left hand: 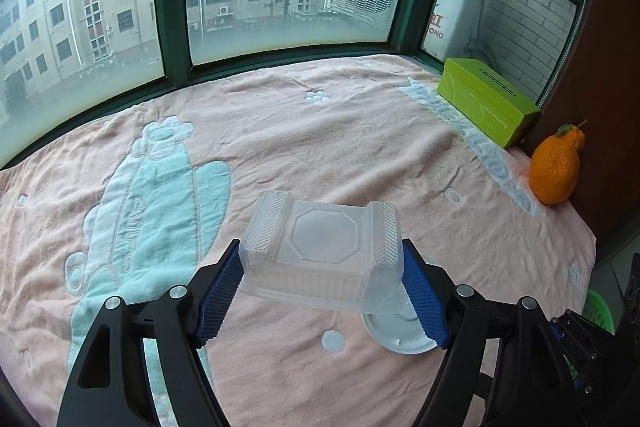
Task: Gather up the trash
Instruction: 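Grasp the clear plastic clamshell box with the left tool while the right tool grasps the white round lid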
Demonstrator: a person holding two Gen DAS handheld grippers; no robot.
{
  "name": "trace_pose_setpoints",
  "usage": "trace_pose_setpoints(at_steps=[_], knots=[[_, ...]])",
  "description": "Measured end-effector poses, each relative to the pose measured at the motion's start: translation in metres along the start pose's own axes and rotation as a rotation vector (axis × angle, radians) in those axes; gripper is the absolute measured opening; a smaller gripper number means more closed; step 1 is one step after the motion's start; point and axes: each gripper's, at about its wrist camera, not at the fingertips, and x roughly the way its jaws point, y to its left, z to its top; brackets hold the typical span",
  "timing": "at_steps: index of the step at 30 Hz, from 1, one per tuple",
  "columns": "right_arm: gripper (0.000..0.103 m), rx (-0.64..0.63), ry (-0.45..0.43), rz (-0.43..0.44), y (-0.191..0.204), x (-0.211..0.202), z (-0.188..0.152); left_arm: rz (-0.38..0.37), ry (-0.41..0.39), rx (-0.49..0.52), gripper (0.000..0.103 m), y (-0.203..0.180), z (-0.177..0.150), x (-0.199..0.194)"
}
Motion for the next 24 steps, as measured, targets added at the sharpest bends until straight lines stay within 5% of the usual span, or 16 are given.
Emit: trace_pose_setpoints(at_steps=[12,24], knots=[[0.094,-0.082,0.086,-0.103,0.022,0.066,0.020,-0.011,0.003,-0.069,0.074,0.033,-0.012,-0.004],[0.095,-0.089,0.103,-0.169,0.022,0.091,0.025,-0.027,0.022,-0.095,0.074,0.044,-0.022,0.003]])
